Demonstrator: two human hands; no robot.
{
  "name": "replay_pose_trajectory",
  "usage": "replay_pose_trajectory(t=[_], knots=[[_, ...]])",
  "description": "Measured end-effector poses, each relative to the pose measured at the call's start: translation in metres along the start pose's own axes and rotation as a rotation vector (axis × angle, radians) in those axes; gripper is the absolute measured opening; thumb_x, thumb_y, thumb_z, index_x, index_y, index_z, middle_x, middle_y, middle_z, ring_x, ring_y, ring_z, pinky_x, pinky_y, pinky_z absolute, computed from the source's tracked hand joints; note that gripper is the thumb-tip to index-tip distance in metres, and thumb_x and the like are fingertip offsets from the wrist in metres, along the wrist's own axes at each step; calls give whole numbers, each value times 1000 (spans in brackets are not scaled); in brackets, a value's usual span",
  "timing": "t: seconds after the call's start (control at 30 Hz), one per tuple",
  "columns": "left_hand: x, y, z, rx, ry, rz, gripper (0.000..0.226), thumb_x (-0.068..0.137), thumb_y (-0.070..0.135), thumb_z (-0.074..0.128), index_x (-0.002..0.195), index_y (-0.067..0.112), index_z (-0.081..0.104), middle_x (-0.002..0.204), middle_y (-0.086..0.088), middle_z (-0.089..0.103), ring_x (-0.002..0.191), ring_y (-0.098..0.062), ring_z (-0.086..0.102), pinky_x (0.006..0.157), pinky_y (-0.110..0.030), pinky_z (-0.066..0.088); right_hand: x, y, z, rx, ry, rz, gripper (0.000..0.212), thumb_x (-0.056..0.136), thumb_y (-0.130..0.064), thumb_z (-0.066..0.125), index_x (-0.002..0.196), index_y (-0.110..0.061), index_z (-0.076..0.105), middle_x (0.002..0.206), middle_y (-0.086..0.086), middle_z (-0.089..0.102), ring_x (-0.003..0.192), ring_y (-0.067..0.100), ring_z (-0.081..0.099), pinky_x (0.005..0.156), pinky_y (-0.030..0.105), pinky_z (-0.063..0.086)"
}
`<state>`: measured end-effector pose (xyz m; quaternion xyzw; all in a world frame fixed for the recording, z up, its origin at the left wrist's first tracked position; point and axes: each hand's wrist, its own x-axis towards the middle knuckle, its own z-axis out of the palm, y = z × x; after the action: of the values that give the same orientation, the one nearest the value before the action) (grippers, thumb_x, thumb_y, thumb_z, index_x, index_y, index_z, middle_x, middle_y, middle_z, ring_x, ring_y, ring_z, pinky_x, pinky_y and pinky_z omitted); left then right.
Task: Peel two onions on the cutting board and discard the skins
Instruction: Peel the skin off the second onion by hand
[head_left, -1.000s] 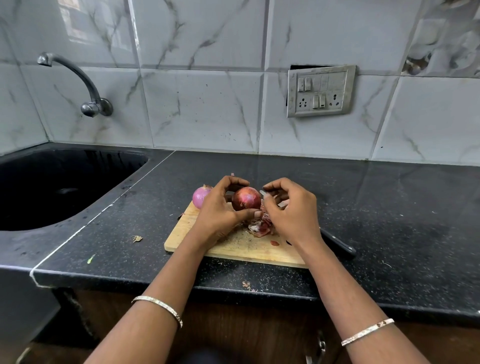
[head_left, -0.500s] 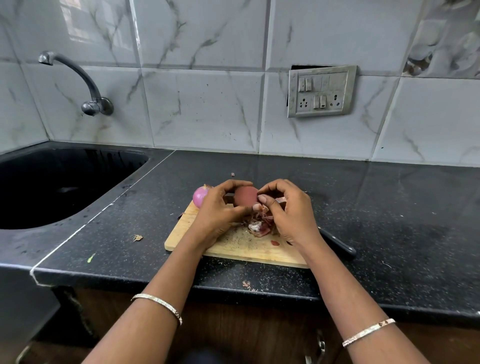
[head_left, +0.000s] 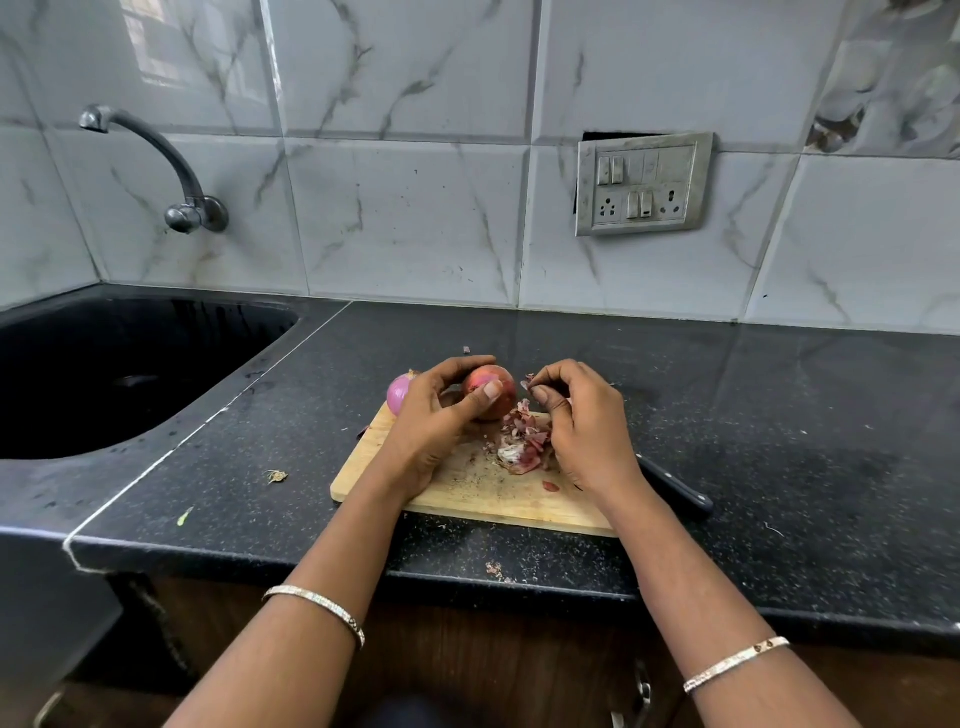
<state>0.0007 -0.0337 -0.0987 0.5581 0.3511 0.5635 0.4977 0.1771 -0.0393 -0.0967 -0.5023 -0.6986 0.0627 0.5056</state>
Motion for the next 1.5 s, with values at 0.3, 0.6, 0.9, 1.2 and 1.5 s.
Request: replay_pose_trajectory(t=[0.3,0.6,0.9,1.2,1.5], knots=[[0,1,1,-1,-19,9,47,82,11,81,127,14,66,125,-11,65,111,-26,70,87,-37,61,-3,-8,-4,47,-1,15,12,91,-17,71,102,-21,69,95,-12,69,86,-1,64,73,10,47],[0,2,0,-45,-93,-32,66,73,-9,82,132,10,59,127,-18,64,103,-28,74,78,-35,63,-3,-8,-4,223,-91,254,10,86,-33,79,93,-26,80,79,-10,77,79,1,72,78,25,59],[0,1,-1,63,-100,19,66,69,-10,85,124,10,54,130,-9,56,99,-17,73,77,-31,62,-2,-9,-5,223,-85,226,15,86,-17,75,99,-22,81,73,-25,69,82,-10,68,75,9,51],[0,1,-1,116,-111,57,64,71,-4,86,125,6,51,121,-7,61,100,-5,70,81,-26,59,0,-3,-3,179,11,168,12,85,-10,77,89,-20,82,77,-14,75,73,-4,70,69,12,53],[0,-1,-1,-36,-55,-3,53,82,5,80,129,11,57,112,2,72,109,-22,70,79,-36,62,1,0,-2,76,44,168,14,92,-11,71,97,-22,79,84,-14,73,81,-3,67,82,26,58]])
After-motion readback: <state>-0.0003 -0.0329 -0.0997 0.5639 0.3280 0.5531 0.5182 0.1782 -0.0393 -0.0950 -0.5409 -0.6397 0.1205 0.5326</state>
